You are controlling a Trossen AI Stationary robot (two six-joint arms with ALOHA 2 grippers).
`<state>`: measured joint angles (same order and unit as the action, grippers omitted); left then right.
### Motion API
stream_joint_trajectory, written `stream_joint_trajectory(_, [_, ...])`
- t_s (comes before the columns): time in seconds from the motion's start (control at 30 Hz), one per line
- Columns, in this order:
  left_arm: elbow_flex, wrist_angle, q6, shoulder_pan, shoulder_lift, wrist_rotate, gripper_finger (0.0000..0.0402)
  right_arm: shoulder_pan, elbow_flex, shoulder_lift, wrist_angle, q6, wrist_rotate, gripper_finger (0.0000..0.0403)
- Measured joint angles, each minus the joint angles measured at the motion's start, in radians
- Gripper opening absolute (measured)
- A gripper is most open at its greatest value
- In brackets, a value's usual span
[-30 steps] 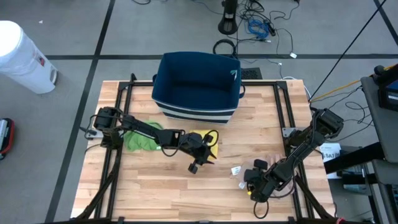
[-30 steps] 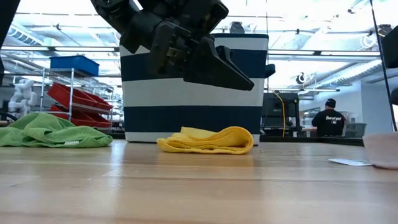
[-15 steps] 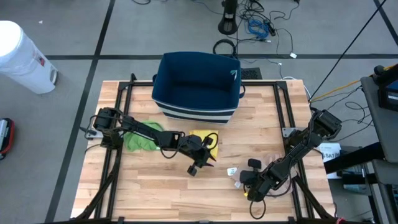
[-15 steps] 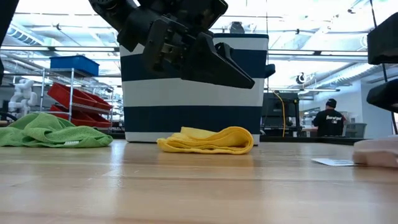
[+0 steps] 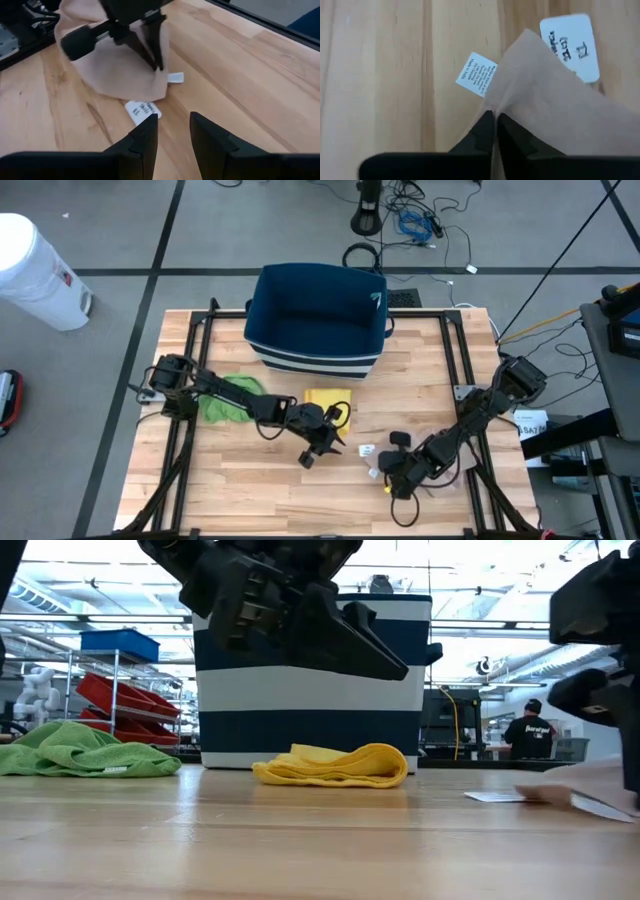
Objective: Fold towel
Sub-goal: Fold the brown towel
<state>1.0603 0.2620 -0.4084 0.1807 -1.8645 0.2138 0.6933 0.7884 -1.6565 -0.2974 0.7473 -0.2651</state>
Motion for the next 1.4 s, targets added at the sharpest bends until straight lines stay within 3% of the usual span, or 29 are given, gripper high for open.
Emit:
stream_joint_trajectory(0.23, [0.000,-0.018,-0.100,0.039,0.000,0.000,0.0119,-0.036,0.000,0.000,0.170,-0.152,-0.040,0.0001])
stream_joint_trajectory(0.67, [0.000,-0.037,-0.286,0.086,-0.009,-0.055,0.0119,-0.086,0.000,0.003,0.346,-0.268,-0.039,0.0000])
stream_joint_trajectory(0.83, [0.000,-0.038,-0.318,0.099,-0.041,-0.131,0.0119,-0.109,0.000,0.018,0.431,-0.323,-0.023,0.0000])
stream_joint_trajectory(1.1, [0.000,0.047,-0.334,0.118,-0.059,-0.260,0.0119,-0.138,0.000,0.018,0.452,-0.341,0.010,0.0000])
stream_joint_trajectory(1.4, [0.000,0.053,-0.339,0.117,-0.059,-0.277,0.0117,-0.138,0.000,0.018,0.443,-0.336,0.010,0.0000])
